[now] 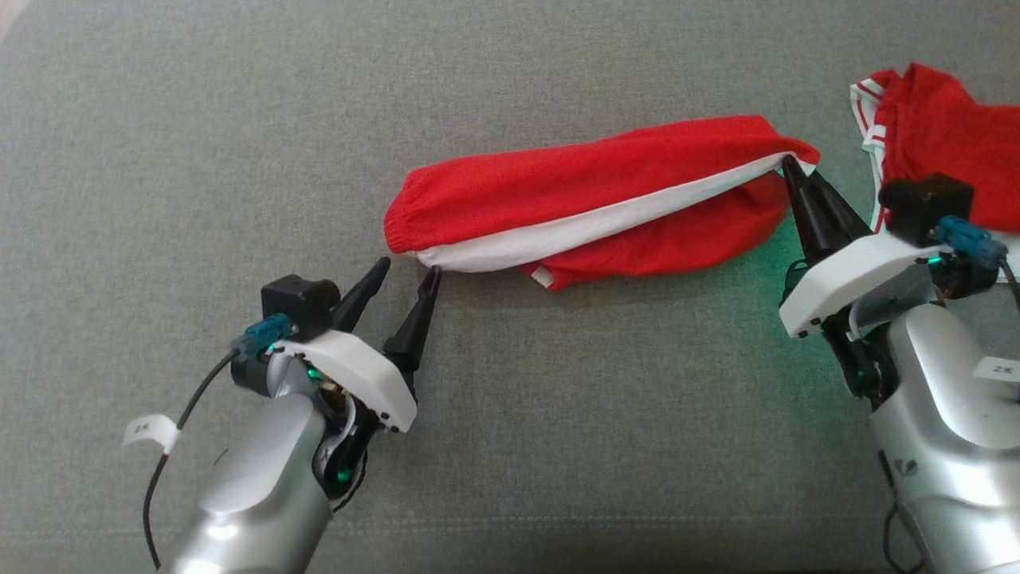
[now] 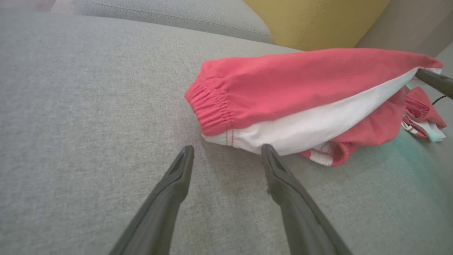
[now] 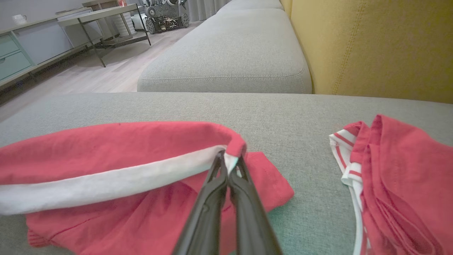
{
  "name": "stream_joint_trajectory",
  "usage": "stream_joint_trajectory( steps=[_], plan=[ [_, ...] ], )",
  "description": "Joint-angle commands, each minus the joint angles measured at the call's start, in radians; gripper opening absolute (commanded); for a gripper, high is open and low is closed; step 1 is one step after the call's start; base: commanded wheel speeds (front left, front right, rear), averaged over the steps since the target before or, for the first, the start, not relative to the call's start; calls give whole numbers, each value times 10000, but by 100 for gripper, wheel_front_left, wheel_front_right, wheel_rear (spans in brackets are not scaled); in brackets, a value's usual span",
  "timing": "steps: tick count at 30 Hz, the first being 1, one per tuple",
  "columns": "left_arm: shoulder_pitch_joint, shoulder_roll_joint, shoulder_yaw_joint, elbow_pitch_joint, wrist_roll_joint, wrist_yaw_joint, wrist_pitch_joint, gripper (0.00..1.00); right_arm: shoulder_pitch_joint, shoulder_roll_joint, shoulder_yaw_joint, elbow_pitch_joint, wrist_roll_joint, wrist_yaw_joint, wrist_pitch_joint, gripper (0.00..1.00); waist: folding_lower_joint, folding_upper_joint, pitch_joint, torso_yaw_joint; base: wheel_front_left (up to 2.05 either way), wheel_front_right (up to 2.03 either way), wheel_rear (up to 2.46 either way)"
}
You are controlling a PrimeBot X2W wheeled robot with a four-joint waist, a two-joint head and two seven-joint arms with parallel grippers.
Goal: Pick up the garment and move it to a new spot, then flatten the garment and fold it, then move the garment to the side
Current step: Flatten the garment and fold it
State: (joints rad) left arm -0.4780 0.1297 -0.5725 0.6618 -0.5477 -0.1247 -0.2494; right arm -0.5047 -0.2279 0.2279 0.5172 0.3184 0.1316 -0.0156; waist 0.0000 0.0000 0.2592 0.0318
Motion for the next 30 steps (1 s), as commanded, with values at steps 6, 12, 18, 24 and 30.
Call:
stream_joint_trajectory(
  steps=[6,12,18,24,30],
  plan=[
    [-795,252,76,66,-176,-59,-124,100,-391,-16,213,-423,17,-9,32,0,0,0,93,-25,0,0,0],
    [-993,255,-64,132,-243,-59,-124,100,-424,-17,243,-424,8,-9,47,0,0,0,121,-78,0,0,0],
    [-1081,306,-338,21,-326,-59,-124,0,-427,-26,234,-412,4,-9,42,0,0,0,116,-72,0,0,0],
    [-1004,560,-593,-264,-146,-59,-124,0,-423,-57,164,-309,-10,-9,-141,0,0,0,-173,0,0,0,0],
    [-839,938,-419,-1130,-49,-59,-124,0,-486,-270,261,-266,-275,-9,-560,0,0,0,-801,99,0,0,0]
  ],
)
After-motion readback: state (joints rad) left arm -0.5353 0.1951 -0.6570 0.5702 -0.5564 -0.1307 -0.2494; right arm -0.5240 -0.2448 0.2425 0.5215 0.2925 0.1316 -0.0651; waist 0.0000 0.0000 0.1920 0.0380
